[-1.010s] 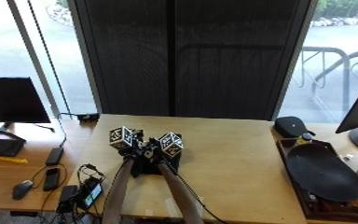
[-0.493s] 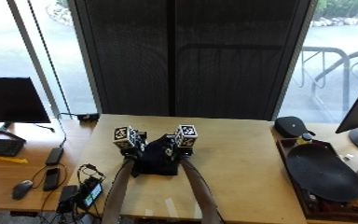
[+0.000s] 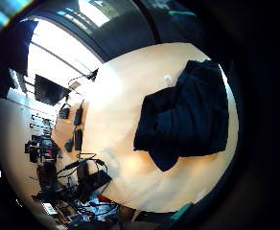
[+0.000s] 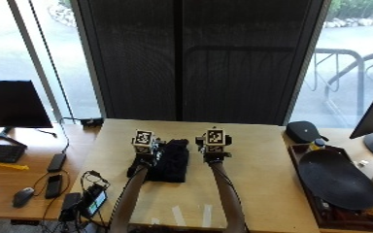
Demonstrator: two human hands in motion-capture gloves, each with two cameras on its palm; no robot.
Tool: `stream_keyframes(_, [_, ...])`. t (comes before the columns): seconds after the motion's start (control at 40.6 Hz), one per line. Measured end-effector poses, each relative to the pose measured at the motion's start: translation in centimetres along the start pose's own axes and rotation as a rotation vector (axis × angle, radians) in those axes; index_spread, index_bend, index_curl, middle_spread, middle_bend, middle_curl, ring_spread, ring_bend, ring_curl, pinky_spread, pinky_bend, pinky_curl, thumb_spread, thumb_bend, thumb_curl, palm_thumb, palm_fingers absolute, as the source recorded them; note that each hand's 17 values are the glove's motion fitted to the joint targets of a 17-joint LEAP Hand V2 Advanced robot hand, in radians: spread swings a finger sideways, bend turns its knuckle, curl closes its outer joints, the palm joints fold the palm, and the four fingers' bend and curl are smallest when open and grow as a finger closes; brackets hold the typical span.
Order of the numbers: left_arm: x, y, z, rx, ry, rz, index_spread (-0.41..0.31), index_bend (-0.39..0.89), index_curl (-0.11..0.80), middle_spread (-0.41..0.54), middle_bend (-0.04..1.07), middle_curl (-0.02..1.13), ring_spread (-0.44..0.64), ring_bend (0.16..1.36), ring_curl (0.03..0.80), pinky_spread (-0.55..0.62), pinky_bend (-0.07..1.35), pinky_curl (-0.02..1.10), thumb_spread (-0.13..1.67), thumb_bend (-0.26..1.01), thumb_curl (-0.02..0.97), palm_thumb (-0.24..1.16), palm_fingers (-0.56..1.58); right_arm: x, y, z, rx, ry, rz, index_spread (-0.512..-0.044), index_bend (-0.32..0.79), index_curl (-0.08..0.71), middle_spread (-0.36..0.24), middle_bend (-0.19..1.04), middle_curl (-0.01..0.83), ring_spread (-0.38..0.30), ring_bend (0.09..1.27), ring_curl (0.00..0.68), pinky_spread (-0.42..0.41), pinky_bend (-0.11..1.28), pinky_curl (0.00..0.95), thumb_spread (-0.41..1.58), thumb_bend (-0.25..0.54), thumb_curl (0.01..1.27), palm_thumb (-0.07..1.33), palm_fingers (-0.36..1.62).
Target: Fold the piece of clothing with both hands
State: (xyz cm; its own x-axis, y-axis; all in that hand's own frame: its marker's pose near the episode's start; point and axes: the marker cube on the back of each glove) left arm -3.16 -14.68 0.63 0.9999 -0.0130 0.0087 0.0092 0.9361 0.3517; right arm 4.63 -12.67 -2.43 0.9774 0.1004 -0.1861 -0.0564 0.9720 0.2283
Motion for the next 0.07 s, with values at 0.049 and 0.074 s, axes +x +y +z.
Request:
stream_keyframes(0.049, [0.6,1.1,0.4,-0.085,0.031,0.005,-0.134,0.15,0.396,-0.038,0.17,0.39,0.16,0.42,0.336,0.38,0.22,0.33,1.33,0.04,0.275,0.31,0.45,0.3,-0.6,-0.6,0.070,0.012,0.009,-0.357,0.20,0.305,-0.013,0.12,0.303,0.142,0.19,0.289,0.306,0.57,0.330,1.29,-0.008,0.45,0.65,0.19])
stream_keyframes(0.074, [0.8,1.2,0.4,-0.096,0.039,0.007,-0.133,0.15,0.396,-0.037,0.17,0.39,0.16,0.43,0.337,0.38,0.22,0.33,1.32,0.03,0.277,0.31,0.45,0.3,-1.8,-1.2,0.164,0.013,0.010,-0.359,0.20,0.309,-0.011,0.12,0.298,0.145,0.19,0.289,0.308,0.57,0.330,1.29,-0.009,0.45,0.65,0.19])
